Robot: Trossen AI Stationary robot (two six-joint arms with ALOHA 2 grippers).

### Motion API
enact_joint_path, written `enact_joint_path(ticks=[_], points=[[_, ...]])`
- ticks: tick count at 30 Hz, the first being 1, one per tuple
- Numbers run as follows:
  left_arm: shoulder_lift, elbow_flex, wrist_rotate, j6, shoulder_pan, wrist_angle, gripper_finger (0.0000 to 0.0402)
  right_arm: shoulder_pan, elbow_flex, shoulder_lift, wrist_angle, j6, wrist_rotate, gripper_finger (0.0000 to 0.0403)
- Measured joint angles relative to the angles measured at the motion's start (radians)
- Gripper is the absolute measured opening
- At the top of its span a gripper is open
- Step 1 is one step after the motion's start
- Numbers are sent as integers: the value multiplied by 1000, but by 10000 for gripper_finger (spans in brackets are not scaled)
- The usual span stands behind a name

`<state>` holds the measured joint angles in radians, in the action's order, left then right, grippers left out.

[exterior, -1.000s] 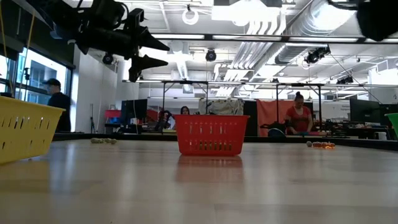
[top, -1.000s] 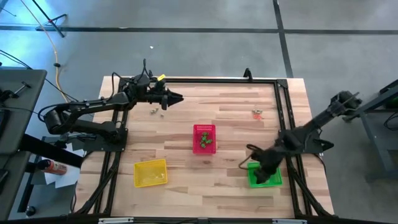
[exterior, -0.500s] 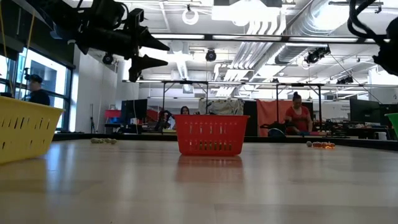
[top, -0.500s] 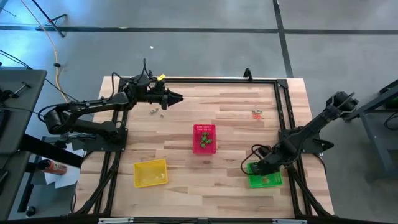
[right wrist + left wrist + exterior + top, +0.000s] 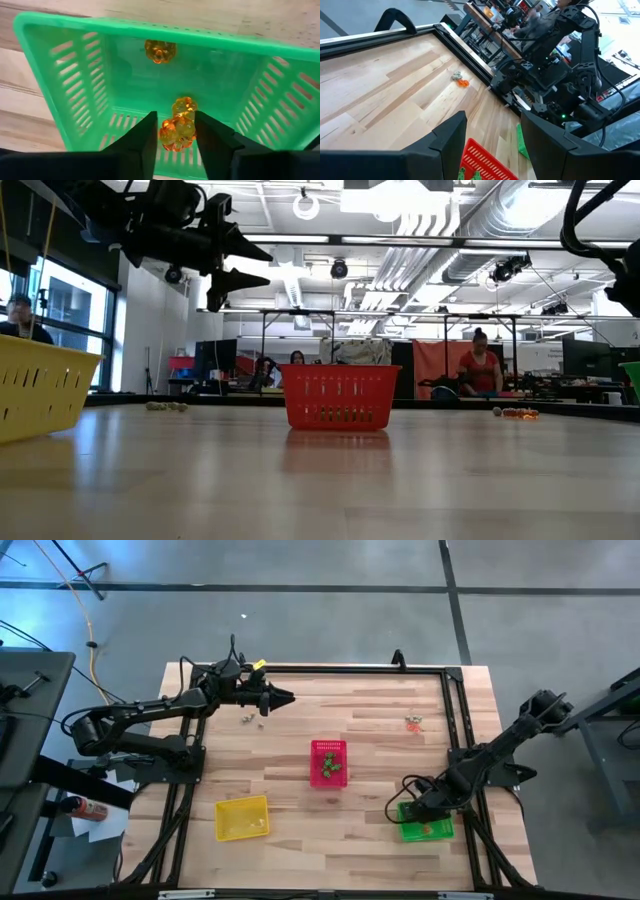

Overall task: Sort Halloween decoration
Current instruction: Put the orange pumpkin toy into the green bin

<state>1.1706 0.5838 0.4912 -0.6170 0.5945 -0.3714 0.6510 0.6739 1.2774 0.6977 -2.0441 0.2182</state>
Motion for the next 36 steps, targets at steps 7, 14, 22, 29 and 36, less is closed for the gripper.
enact_joint_path(ticks=[7,14,22,29,36], points=[[0,0,0,0,0,0,177,0,0,-14,-9,78,26,210],[0,15,50,-19,1,-27,177,-1,0,-178,-34,205,-16,232],[0,113,126,-37,-8,-38,177,-127,1,-479,-181,548,-678,233],[-2,210,126,-17,-82,-35,177,-363,2,-541,-573,1345,-860,233],[-37,270,53,71,-217,1,177,-594,4,-457,-875,1735,-688,233]])
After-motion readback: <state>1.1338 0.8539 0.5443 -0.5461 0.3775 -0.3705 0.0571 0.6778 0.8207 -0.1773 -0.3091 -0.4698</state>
